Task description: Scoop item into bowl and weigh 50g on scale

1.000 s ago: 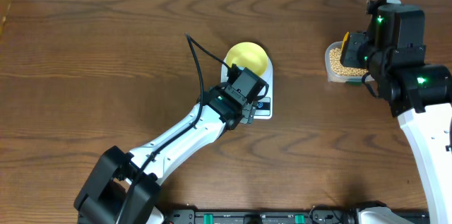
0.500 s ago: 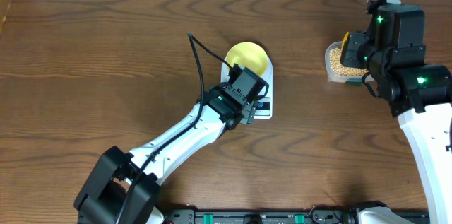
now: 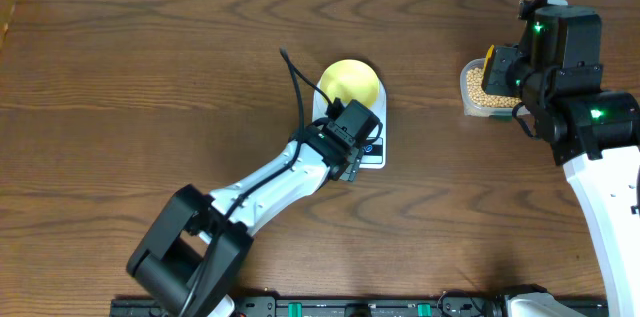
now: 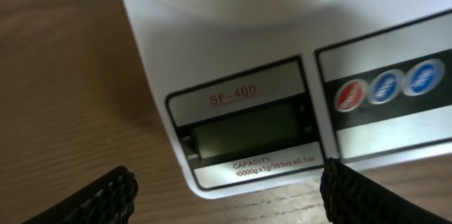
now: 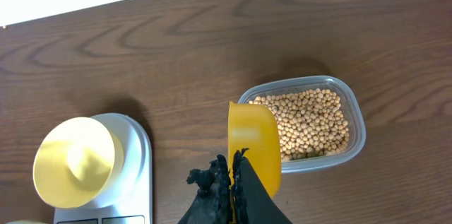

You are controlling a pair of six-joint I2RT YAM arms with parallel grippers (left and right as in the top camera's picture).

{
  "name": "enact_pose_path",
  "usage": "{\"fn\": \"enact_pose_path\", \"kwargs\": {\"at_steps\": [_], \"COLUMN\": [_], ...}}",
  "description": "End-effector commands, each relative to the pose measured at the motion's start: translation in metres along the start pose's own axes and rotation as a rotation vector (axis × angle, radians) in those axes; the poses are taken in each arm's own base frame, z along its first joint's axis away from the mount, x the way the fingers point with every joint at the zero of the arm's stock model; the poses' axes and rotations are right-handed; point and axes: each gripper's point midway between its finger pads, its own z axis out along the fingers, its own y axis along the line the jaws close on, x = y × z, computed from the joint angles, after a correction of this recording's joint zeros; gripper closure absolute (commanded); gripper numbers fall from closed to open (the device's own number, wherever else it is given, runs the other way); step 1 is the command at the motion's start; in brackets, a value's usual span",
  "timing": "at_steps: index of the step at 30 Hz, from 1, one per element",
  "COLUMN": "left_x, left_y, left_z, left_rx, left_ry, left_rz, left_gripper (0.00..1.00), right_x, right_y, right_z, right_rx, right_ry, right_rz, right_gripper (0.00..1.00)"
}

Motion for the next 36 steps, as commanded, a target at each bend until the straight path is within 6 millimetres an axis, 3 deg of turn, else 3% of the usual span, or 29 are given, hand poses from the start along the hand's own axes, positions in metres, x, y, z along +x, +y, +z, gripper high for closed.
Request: {"fn": "enact_pose_path", "kwargs": {"at_steps": [1,36], "left_x": [0.005,-0.026], "left_y": [0.004,-0.004], "left_z": [0.005,-0.010], "left_rx": [-0.027,-0.001], "left_ry": [0.017,-0.058], "left_rz": [0.023,0.005], "left_gripper": [0.15,0.15], "right_x": [-0.007,-0.008], "right_y": [0.001,0.001], "right_z": [-0.003,-0.002], "right_rx": [-0.006,-0.007], "right_ry": [-0.017,-0.022], "right_rz": [0.017,0.025], "right_gripper": [0.99,0.99]}}
